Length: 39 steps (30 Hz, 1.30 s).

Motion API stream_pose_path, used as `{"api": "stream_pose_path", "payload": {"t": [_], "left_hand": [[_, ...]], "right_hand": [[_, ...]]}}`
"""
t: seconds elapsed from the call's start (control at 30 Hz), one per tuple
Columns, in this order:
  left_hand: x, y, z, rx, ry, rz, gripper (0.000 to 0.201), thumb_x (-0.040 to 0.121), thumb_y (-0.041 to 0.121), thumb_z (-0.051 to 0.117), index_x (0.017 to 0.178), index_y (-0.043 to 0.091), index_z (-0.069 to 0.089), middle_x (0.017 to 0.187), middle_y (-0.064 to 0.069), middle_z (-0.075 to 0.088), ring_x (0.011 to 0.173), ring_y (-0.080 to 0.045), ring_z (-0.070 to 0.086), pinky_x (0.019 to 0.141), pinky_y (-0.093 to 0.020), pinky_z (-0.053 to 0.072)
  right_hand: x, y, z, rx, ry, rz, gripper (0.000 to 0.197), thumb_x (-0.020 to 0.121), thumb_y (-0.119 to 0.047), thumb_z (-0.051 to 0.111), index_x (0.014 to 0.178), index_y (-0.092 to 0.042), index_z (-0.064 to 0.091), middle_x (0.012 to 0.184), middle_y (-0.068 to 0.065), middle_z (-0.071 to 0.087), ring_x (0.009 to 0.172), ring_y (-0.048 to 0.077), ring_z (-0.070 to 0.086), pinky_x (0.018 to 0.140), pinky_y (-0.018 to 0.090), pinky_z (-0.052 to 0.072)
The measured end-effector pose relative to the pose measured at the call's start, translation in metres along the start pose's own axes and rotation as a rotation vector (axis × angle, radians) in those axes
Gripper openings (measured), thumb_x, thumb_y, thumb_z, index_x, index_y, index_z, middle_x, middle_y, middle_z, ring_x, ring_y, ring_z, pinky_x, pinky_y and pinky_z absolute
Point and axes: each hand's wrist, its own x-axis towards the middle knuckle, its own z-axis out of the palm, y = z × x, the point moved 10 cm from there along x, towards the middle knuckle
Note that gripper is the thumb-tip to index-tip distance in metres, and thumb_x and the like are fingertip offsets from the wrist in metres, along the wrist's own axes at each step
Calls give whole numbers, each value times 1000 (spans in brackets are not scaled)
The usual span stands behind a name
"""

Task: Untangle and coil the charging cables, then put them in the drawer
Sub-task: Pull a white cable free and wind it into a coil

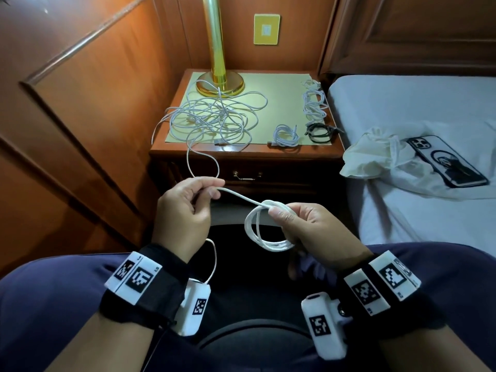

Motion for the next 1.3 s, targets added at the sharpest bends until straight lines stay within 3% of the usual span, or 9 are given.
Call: {"api": "stream_pose_path", "payload": {"t": [0.07, 0.27, 0.43, 0.6, 0.73, 0.83, 1.0, 1.13, 1.3], "left_hand": [[2, -5, -4, -5, 31, -30, 24, 95, 0, 60, 97, 18, 76, 81, 3, 73, 41, -3, 46, 44, -7, 30], [-10, -18, 19, 46, -48, -102, 26, 94, 3, 63, 97, 25, 75, 82, 10, 74, 65, 1, 64, 61, -10, 46], [-14, -21, 23, 28, -31, -130, 12, 90, 19, 73, 92, 28, 65, 85, 11, 76, 80, -8, 71, 75, -31, 58], [-28, -29, 47, 149, -235, -203, 7, 90, 25, 73, 87, 31, 75, 78, 15, 74, 76, 1, 70, 75, -30, 59], [-44, -30, 68, -477, -279, -560, 7, 90, 9, 69, 88, 7, 76, 84, -10, 77, 69, -17, 71, 63, -29, 59], [-52, -22, 76, -867, -256, -742, 20, 87, 8, 63, 99, -6, 72, 88, -19, 74, 68, -18, 71, 58, -26, 59], [-52, -12, 78, -971, -386, -737, 37, 99, 18, 50, 115, -10, 66, 112, -29, 70, 96, -29, 72, 77, -31, 61], [-57, -4, 86, -921, -467, -687, 39, 90, 24, 64, 116, -5, 69, 97, -18, 74, 92, -27, 70, 83, -33, 59], [-55, -4, 94, -862, -515, -626, 48, 82, 19, 70, 123, -4, 64, 77, 0, 66, 83, -14, 63, 86, -32, 51]], "right_hand": [[0, 1, 1, -28, 0, -2, 43, 88, -58, 58, 60, -24, 58, 55, 0, 40, 49, 22, 33, 50, 39, 32], [0, 5, -3, 188, 26, 31, 50, 97, -48, 56, 55, -26, 41, 52, -6, 30, 46, 14, 20, 51, 38, 12], [-4, 5, -1, 348, -7, 66, 44, 92, -48, 55, 62, -23, 35, 52, -7, 26, 47, 12, 15, 50, 35, 13], [-6, 2, 11, 405, -70, 51, 44, 94, -46, 51, 63, -21, 33, 51, -6, 23, 43, 11, 13, 46, 31, 15], [-5, 0, 16, 432, -86, 34, 42, 95, -43, 49, 61, -22, 37, 51, -5, 24, 41, 10, 17, 43, 27, 19], [-5, 1, 17, 382, -62, 50, 55, 104, -37, 46, 51, -24, 50, 53, -3, 23, 42, 10, 18, 43, 28, 16], [-2, 4, 10, 301, 41, 45, 56, 105, -35, 44, 50, -26, 53, 53, -1, 28, 44, 14, 22, 42, 26, 19], [-1, 1, 1, 250, 161, -6, 55, 104, -35, 46, 53, -27, 64, 51, 0, 31, 47, 16, 25, 46, 31, 22], [2, -1, -11, 162, 261, -54, 57, 104, -34, 48, 49, -29, 60, 51, 0, 35, 41, 10, 30, 43, 21, 29]]}}
